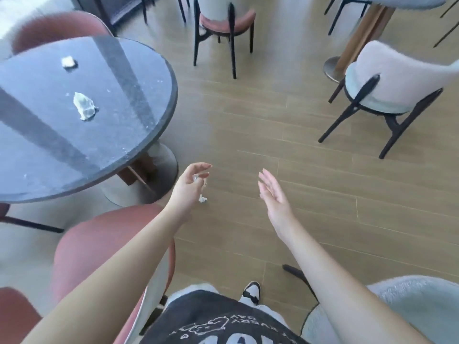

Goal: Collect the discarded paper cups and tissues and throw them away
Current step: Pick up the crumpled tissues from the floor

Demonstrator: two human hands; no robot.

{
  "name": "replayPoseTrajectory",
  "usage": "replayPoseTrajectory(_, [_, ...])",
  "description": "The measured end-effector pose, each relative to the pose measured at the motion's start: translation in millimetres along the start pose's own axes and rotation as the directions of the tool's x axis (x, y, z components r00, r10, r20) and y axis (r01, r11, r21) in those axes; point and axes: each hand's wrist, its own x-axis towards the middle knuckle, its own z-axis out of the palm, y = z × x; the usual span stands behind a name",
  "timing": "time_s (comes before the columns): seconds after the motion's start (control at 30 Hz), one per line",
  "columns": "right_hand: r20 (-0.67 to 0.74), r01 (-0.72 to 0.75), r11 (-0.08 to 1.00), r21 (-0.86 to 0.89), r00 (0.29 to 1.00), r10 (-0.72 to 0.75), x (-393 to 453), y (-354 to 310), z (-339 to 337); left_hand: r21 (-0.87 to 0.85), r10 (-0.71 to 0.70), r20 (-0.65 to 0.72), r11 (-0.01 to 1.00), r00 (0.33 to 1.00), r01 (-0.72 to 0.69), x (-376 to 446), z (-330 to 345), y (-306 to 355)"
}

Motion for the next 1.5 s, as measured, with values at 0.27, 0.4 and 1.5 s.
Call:
replayPoseTrajectory(0.27, [0.187, -0.004, 0.998, -0.068, 0.982, 0.017, 88, -22, 18, 0.023, -0.039, -0.168, 0.999, 0.985, 0.043, 50, -33, 7])
replayPoseTrajectory(0.4, [0.263, -0.019, 0.995, -0.102, 0.964, 0.046, 137, -32, 38, -0.014, -0.07, -0.2, 0.998, 0.977, 0.069, 80, -46, -2])
replayPoseTrajectory(1.5, [0.456, -0.037, 0.943, -0.33, 0.869, 0.193, 512, 71, 112, 0.014, -0.143, -0.325, 0.988, 0.935, 0.156, 384, -32, -103])
